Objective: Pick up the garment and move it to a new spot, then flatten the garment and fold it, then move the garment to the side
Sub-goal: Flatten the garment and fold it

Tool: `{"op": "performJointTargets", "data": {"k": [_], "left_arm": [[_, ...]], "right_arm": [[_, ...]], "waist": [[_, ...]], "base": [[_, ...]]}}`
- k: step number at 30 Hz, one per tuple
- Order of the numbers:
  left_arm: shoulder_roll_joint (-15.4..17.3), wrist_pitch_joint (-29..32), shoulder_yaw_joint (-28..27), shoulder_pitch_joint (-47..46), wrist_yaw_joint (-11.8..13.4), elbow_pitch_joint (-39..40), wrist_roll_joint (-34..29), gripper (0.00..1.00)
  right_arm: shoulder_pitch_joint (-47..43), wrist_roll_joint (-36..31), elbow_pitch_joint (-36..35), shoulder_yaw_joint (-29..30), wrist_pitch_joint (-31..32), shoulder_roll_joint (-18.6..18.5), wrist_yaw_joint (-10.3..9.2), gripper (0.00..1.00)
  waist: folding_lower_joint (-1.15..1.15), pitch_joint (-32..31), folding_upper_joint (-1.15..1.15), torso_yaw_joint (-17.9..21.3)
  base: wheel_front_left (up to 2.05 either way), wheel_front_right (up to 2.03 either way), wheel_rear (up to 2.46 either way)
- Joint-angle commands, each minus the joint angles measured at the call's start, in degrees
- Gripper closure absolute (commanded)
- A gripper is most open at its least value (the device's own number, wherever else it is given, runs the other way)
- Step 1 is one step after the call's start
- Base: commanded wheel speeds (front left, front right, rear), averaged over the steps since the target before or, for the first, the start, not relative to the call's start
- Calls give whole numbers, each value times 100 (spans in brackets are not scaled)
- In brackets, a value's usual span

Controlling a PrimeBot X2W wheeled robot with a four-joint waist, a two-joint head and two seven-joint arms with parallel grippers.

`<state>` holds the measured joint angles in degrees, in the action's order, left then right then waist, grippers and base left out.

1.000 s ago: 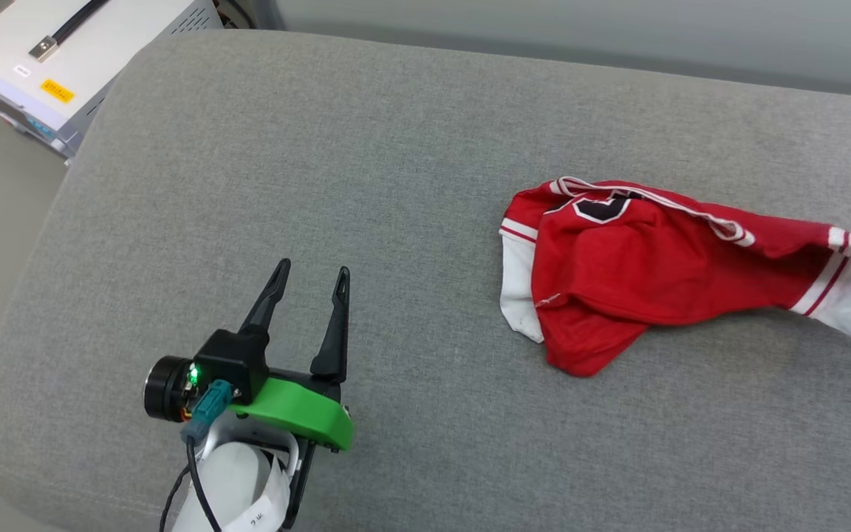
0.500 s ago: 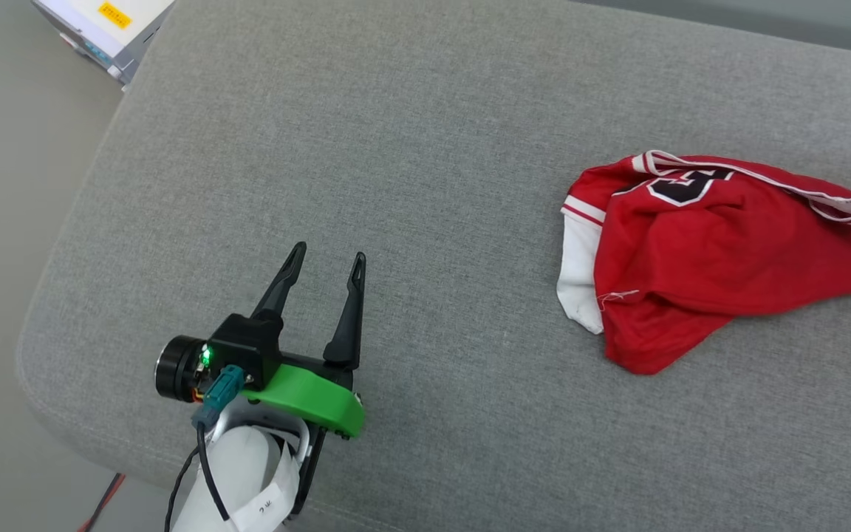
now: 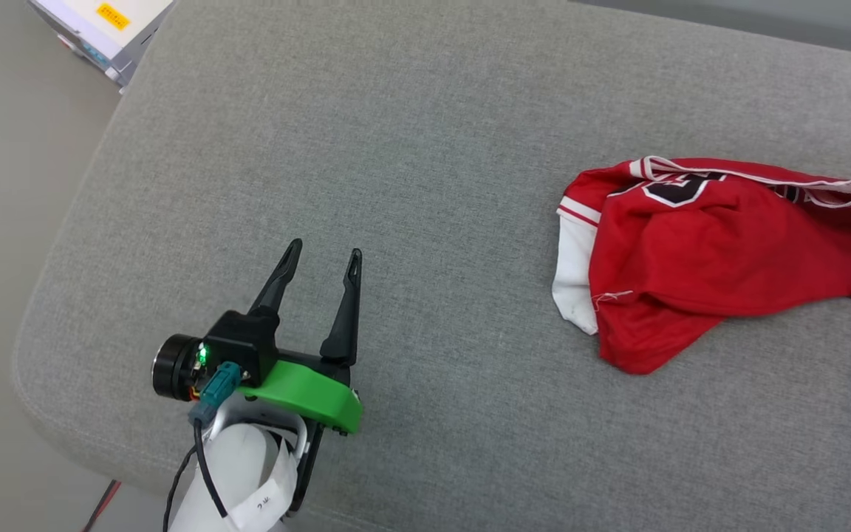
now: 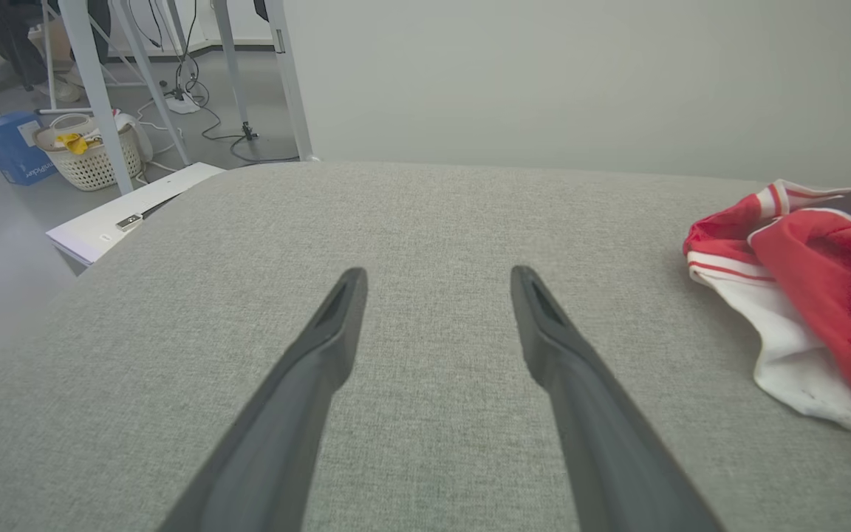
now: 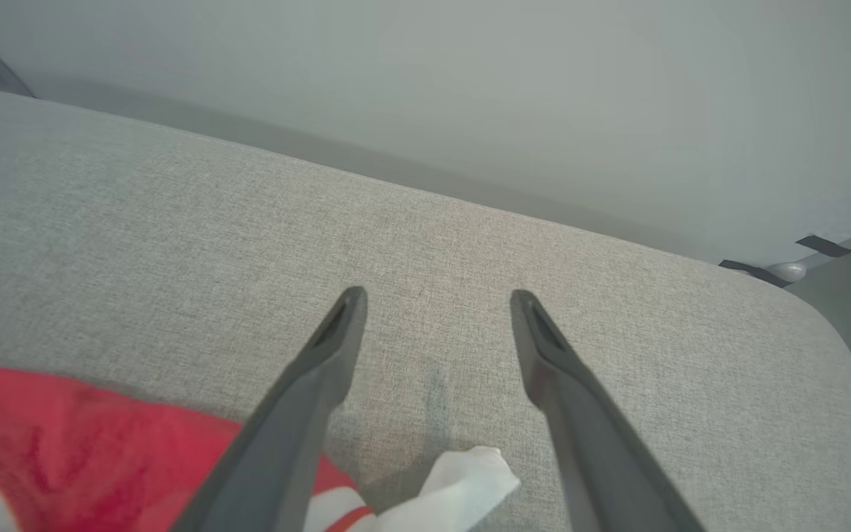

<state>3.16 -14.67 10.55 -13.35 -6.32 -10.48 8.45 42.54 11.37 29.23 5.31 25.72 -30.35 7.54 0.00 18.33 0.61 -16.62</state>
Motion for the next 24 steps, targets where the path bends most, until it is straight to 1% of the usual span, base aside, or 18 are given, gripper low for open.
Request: {"op": "performJointTargets", "data": {"k": [1, 8, 14, 20, 24], "left_arm": [[-27, -33, -41, -61, 13, 0, -48, 0], [-22, -33, -189, 42, -13, 32, -128, 0], [-3, -33, -332, 177, -31, 130, -174, 0], [-1, -33, -481, 351, -42, 230, -167, 0], [-6, -33, -516, 475, -52, 261, -156, 0]], "right_arm": [[37, 27, -22, -45, -193, 35, -5, 0], [-420, 302, -542, -275, -1230, 223, -5, 0], [-1236, 544, -1365, -357, -2007, 487, -5, 0], [-2317, 553, -2309, -117, -2539, 1002, -5, 0], [-3019, 450, -2779, -23, -2736, 1378, -5, 0]], "waist": [[0, -205, -61, 199], [0, -624, -61, 577], [0, -941, -61, 895], [0, -1161, -61, 1153], [0, -1241, -61, 1258]], "base": [[0, 0, 0], [0, 0, 0], [0, 0, 0], [0, 0, 0], [0, 0, 0]]}}
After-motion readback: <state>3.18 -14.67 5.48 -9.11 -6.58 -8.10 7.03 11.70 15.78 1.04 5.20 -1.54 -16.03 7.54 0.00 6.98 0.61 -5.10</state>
